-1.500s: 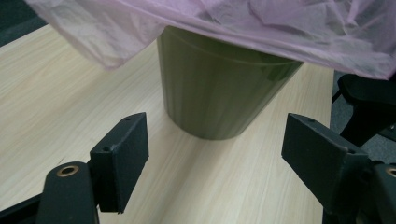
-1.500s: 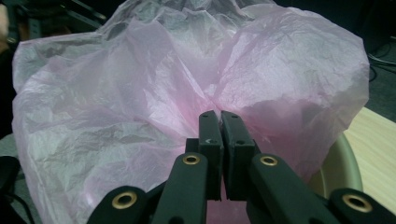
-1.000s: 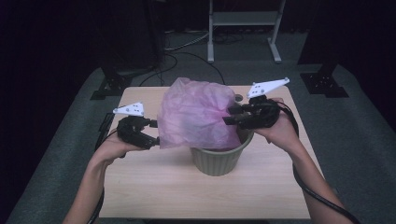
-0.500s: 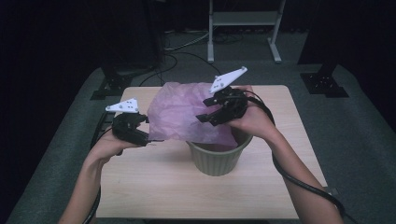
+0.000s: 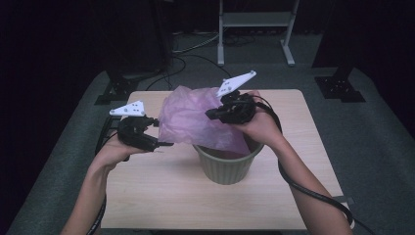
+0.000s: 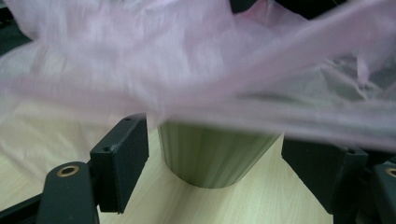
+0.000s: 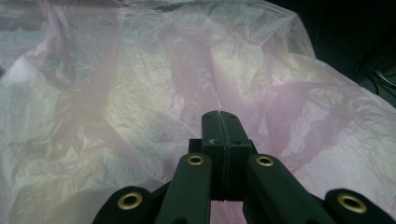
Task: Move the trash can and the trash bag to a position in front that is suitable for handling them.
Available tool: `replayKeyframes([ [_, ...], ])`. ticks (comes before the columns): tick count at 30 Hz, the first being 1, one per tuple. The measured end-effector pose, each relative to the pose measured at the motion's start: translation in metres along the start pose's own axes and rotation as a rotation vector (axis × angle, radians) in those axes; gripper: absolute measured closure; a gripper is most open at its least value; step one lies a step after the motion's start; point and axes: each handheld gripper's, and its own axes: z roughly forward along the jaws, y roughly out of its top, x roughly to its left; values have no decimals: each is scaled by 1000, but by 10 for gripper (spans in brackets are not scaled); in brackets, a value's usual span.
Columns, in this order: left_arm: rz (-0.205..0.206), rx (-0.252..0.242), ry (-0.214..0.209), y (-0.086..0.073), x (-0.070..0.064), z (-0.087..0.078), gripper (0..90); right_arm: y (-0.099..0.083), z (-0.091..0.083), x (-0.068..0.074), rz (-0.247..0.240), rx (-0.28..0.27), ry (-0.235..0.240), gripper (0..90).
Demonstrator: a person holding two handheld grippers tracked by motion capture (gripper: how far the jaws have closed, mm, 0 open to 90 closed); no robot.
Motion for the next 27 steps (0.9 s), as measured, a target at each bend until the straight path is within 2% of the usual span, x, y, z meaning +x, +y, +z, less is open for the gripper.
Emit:
replayKeyframes([
  [9, 22, 14, -25, 12, -5, 19, 219, -34, -47, -23, 141, -187, -14, 900],
  [11, 29, 17, -30, 16, -7, 25, 219, -41, -56, -27, 171, -225, -4, 900],
  [15, 51, 21, -40, 25, -9, 37, 241, -50, -67, -29, 192, -277, 10, 900],
  [19, 82, 12, -62, 37, -14, 51, 400, -56, -74, -26, 197, -312, 27, 900],
  [21, 99, 1, -69, 44, -18, 58, 442, -58, -75, -24, 198, -322, 46, 900],
  [25, 131, -33, -82, 61, -26, 73, 463, -59, -73, -18, 181, -316, 75, 900],
  [27, 132, -50, -92, 68, -30, 78, 448, -58, -70, -15, 164, -306, 89, 900],
])
